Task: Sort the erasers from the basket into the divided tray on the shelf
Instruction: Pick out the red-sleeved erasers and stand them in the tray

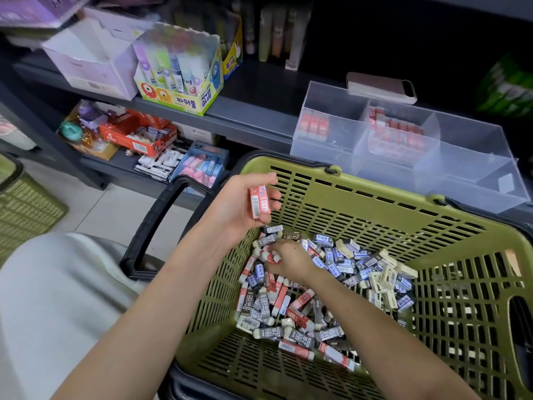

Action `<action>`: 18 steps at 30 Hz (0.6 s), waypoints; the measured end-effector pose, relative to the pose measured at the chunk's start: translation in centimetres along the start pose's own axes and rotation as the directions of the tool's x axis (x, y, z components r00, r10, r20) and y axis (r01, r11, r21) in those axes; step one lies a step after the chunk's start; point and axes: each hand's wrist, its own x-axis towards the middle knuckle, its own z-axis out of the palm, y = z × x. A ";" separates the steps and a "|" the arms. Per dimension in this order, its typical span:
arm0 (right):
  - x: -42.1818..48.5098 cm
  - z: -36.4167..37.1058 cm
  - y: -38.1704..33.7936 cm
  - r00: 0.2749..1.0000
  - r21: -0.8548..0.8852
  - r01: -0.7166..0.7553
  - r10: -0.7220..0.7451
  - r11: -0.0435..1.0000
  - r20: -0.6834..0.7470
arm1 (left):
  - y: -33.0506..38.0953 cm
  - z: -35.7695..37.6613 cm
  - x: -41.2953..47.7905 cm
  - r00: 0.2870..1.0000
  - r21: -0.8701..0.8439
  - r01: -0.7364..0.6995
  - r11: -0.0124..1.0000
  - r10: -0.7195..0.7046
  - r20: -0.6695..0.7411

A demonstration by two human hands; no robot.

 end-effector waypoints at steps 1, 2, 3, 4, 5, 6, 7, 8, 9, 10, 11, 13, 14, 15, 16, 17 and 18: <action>0.0 -0.2 -0.3 1.000 0.075 -0.024 0.023 0.997 0.020 | -0.1 0.0 0.1 1.000 0.002 0.005 1.000 -0.005 -0.012; -0.3 -0.5 -0.7 0.998 0.186 -0.060 0.056 0.981 0.028 | -0.2 0.0 0.1 1.000 0.004 0.013 1.000 -0.013 -0.026; -0.7 -1.0 -1.2 0.995 0.330 -0.102 0.099 0.938 0.027 | -0.3 0.0 0.1 0.999 0.010 0.023 1.000 -0.022 -0.042; -1.3 -1.6 -1.7 0.989 0.476 -0.137 0.145 0.869 0.020 | -0.5 0.0 0.2 0.998 0.027 0.031 0.999 -0.029 -0.063; -2.1 -2.5 -2.1 0.982 0.587 -0.161 0.190 0.793 0.012 | -0.7 0.0 0.2 0.996 0.065 0.035 0.997 -0.029 -0.090; -2.8 -3.5 -2.4 0.974 0.664 -0.171 0.227 0.728 0.003 | -1.0 0.2 0.2 0.992 0.129 0.035 0.991 -0.019 -0.123; -3.7 -4.6 -2.8 0.966 0.715 -0.172 0.258 0.677 -0.012 | -1.4 0.3 0.3 0.987 0.210 0.032 0.977 0.001 -0.158; -4.4 -5.8 -3.1 0.958 0.741 -0.157 0.283 0.653 -0.046 | -1.8 0.6 0.2 0.983 0.290 0.029 0.957 0.026 -0.184; -5.2 -7.1 -3.6 0.947 0.743 -0.132 0.304 0.656 -0.100 | -2.3 1.1 0.1 0.981 0.348 0.027 0.937 0.042 -0.190; -5.8 -8.3 -4.0 0.934 0.734 -0.100 0.318 0.672 -0.164 | -2.8 1.6 0.0 0.984 0.379 0.032 0.925 0.037 -0.173; -6.4 -9.4 -4.5 0.920 0.719 -0.066 0.322 0.692 -0.225 | -3.2 2.2 -0.2 0.991 0.386 0.040 0.922 0.012 -0.131; -7.3 -11.6 -5.6 0.899 0.628 -0.026 0.292 0.778 -0.325 | -3.6 3.5 -0.4 0.998 0.339 0.057 0.939 -0.053 -0.021; -7.7 -12.5 -6.0 0.894 0.570 -0.023 0.272 0.821 -0.356 | -3.7 4.0 -0.4 0.998 0.297 0.053 0.953 -0.062 0.022; -8.1 -13.3 -6.2 0.892 0.533 -0.026 0.261 0.846 -0.370 | -3.8 4.4 -0.2 0.998 0.253 0.041 0.967 -0.054 0.044; -8.5 -14.1 -6.3 0.894 0.527 -0.035 0.262 0.849 -0.363 | -3.9 4.8 0.0 0.998 0.209 0.031 0.977 -0.041 0.044; -8.8 -14.8 -6.3 0.898 0.559 -0.042 0.277 0.828 -0.343 | -4.0 5.2 0.3 0.999 0.163 0.028 0.986 -0.034 0.033; -9.2 -15.4 -6.3 0.902 0.626 -0.032 0.292 0.779 -0.318 | -4.1 5.5 0.5 0.999 0.106 0.040 0.994 -0.043 0.030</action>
